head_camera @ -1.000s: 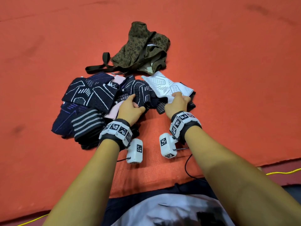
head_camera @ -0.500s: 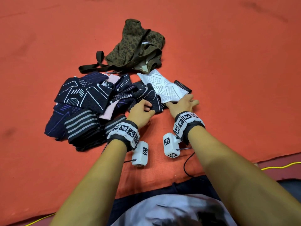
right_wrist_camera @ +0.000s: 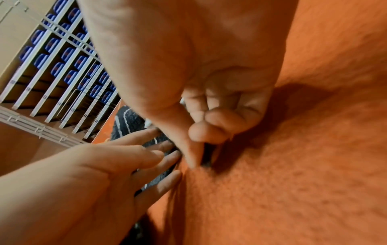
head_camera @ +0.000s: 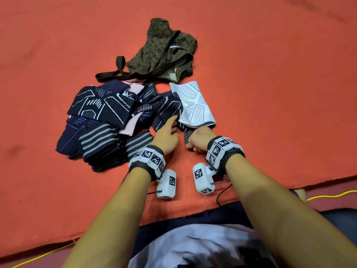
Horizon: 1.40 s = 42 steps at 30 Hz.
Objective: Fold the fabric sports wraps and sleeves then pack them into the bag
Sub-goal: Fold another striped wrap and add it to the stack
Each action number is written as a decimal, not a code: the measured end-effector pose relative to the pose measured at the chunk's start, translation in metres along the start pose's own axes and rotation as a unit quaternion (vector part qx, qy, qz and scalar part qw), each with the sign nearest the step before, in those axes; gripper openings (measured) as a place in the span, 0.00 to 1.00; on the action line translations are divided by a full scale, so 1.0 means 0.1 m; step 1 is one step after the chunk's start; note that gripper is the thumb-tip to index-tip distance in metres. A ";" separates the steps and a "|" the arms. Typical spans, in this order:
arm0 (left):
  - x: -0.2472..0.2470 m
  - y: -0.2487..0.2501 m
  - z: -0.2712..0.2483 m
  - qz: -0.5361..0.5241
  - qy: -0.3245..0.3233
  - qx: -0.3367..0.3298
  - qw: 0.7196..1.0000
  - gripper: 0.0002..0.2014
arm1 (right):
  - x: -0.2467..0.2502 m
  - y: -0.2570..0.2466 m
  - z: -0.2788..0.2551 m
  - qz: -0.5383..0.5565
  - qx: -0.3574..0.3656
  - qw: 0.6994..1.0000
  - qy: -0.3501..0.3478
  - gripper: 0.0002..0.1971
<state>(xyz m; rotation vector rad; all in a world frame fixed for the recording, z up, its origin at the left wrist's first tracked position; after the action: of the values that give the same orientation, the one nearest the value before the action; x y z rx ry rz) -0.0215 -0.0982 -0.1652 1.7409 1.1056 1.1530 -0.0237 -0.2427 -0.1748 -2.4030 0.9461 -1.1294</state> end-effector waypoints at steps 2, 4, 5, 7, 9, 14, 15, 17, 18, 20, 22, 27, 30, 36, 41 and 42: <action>0.01 -0.02 -0.04 -0.001 -0.003 0.004 1.000 0.34 | -0.05 0.00 -0.10 -0.043 0.019 0.997 -0.060 0.04; 0.02 -0.02 -0.10 0.014 0.005 0.004 1.000 0.33 | -0.12 -0.04 -0.18 -0.092 0.035 0.989 -0.110 0.06; 0.03 -0.02 -0.13 0.028 0.008 0.002 1.000 0.32 | -0.18 -0.06 -0.21 -0.111 0.041 0.983 -0.138 0.06; 0.05 -0.02 -0.21 0.070 0.006 -0.007 0.997 0.30 | -0.27 -0.08 -0.29 -0.134 0.052 0.974 -0.177 0.07; 0.07 -0.03 -0.29 0.113 0.010 -0.019 0.993 0.27 | -0.29 -0.08 -0.33 -0.120 0.055 0.974 -0.186 0.06; 0.09 -0.06 -0.42 0.153 0.012 -0.038 0.987 0.23 | -0.12 -0.10 -0.27 -0.016 0.011 0.998 -0.055 0.04; 0.08 -0.04 -0.44 0.160 0.006 -0.043 0.986 0.23 | -0.08 -0.11 -0.23 -0.014 0.018 1.000 -0.002 0.06; 0.09 -0.01 -0.44 0.166 0.004 -0.051 0.985 0.24 | -0.04 -0.11 -0.20 -0.024 0.032 0.997 0.073 0.07; 0.10 0.00 -0.43 0.166 0.007 -0.054 0.985 0.24 | -0.05 -0.09 -0.19 -0.033 0.032 0.995 0.093 0.11; 0.13 0.03 -0.42 0.177 -0.002 -0.059 0.982 0.25 | -0.06 -0.03 -0.19 -0.062 0.027 0.990 0.124 0.19; 0.13 0.07 -0.43 0.174 -0.033 -0.057 0.983 0.26 | -0.04 -0.03 -0.21 -0.071 0.036 0.984 0.159 0.19; 0.13 0.12 -0.43 0.159 -0.071 -0.040 0.984 0.28 | 0.00 -0.14 -0.28 -0.140 0.057 0.970 0.190 0.19; 0.12 0.08 -0.41 0.129 -0.057 -0.032 0.989 0.28 | -0.04 -0.13 -0.32 -0.166 0.061 0.972 0.157 0.24; 0.14 0.04 -0.49 0.098 -0.046 -0.044 0.993 0.29 | -0.16 0.07 -0.35 -0.038 0.077 0.988 0.132 0.22; 0.21 -0.01 -0.58 0.081 0.027 -0.067 0.994 0.21 | -0.28 0.21 -0.40 0.019 0.092 0.992 0.088 0.33; 0.24 -0.02 -0.60 0.080 0.054 -0.071 0.993 0.19 | -0.27 0.23 -0.40 0.034 0.094 0.991 0.092 0.38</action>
<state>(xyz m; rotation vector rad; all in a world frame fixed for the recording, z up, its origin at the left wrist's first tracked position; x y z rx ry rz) -0.0738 -0.0676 -0.1419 1.6961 0.9352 1.4034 -0.0768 -0.2411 -0.1767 -2.1306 0.9253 -1.3670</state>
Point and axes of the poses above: each hand's wrist, its own z-axis towards the middle knuckle, its own x-axis out of the back of the hand, y = z × x, the point moved 4 cm from there along z, towards the middle knuckle, and after that the axes turned 12 degrees about -z, right-handed, at the moved point
